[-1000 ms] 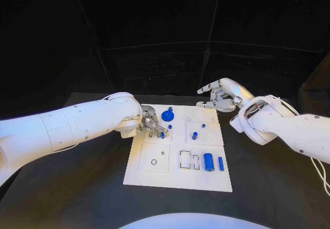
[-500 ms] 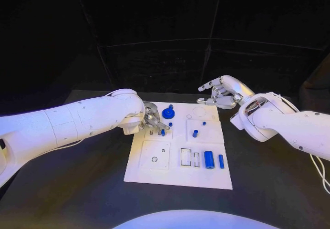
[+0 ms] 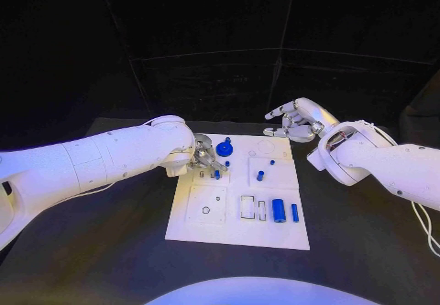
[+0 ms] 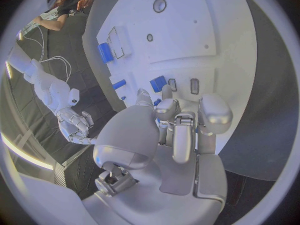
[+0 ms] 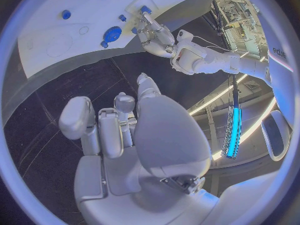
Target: Assemble the parts on the task board
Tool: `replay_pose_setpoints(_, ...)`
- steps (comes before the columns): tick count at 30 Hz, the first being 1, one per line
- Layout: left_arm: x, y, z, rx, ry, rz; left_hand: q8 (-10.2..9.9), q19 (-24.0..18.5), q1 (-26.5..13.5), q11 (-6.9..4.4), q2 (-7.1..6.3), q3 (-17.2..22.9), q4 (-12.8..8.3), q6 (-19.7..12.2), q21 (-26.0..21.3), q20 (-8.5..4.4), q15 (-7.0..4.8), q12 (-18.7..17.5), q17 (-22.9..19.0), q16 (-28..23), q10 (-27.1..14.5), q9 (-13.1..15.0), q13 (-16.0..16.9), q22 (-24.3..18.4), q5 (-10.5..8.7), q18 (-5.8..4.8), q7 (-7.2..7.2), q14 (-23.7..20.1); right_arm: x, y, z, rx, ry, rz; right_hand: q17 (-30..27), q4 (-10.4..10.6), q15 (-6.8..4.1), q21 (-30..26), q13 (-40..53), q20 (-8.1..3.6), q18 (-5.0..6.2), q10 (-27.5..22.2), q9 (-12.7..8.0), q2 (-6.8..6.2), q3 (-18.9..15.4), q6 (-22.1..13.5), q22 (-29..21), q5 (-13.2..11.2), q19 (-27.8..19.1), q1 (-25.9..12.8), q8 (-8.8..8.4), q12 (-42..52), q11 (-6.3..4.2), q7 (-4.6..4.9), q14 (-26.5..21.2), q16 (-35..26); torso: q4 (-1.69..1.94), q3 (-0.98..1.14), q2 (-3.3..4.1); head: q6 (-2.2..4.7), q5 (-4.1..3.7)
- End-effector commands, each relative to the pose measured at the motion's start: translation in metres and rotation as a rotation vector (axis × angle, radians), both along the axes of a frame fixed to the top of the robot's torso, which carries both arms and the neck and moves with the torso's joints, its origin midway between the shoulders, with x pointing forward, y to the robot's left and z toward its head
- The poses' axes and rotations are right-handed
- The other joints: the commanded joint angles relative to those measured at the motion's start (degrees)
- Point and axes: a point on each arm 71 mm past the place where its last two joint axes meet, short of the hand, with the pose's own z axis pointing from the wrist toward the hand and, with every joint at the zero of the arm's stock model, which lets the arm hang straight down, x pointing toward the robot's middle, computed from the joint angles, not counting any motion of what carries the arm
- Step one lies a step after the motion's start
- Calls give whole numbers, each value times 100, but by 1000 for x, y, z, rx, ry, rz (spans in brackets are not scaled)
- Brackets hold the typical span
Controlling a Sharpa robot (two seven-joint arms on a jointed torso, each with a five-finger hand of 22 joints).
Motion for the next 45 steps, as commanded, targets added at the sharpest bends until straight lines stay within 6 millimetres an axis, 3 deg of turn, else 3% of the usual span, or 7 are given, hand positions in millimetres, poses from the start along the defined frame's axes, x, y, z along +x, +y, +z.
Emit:
replay_pose_setpoints(1,0,-1,0,16,11,-14,39,-44,69,-12,14,40,-17,-33,43,10,11,28,1508,17,28,10,4,12,13,-73,3,594,1,1,1,7,10,3,57,-5,-32,-39,-8,-34,52,-5,-3,49,-29,42,-9,23,-11,-4,25,-11,-22,-16,268,-28,-1,3,-3,-11,-4)
replay_pose_setpoints(35,3,-8,-2,39,43,-41,160,-93,298,-8,4,226,-243,-110,140,27,19,56,1508,17,21,116,-2,134,11,-77,8,594,2,-1,2,12,21,0,53,-7,-33,-45,-16,-36,52,-6,-3,66,-26,42,-16,56,-10,8,26,-12,-24,-17,268,-34,18,7,-3,-69,-25)
replay_pose_setpoints(39,3,-8,-2,42,46,-41,183,-102,405,-9,42,330,-341,-129,164,28,18,63,1508,17,22,138,-2,167,12,-79,8,594,2,0,2,12,23,0,53,-7,-33,-45,-16,-36,52,-6,-3,66,-26,42,-16,56,-10,8,26,-12,-24,-17,268,-34,18,9,-4,-75,-24)
replay_pose_setpoints(45,4,-7,-2,46,48,-40,196,-103,827,-41,123,694,-712,-180,261,14,-5,71,1508,17,20,161,-1,302,16,-93,-27,594,2,1,2,13,26,2,52,-7,-33,-45,-16,-36,52,-7,-3,67,-26,42,-16,57,-10,8,26,-13,-24,-17,268,-34,9,7,-3,-92,-30)
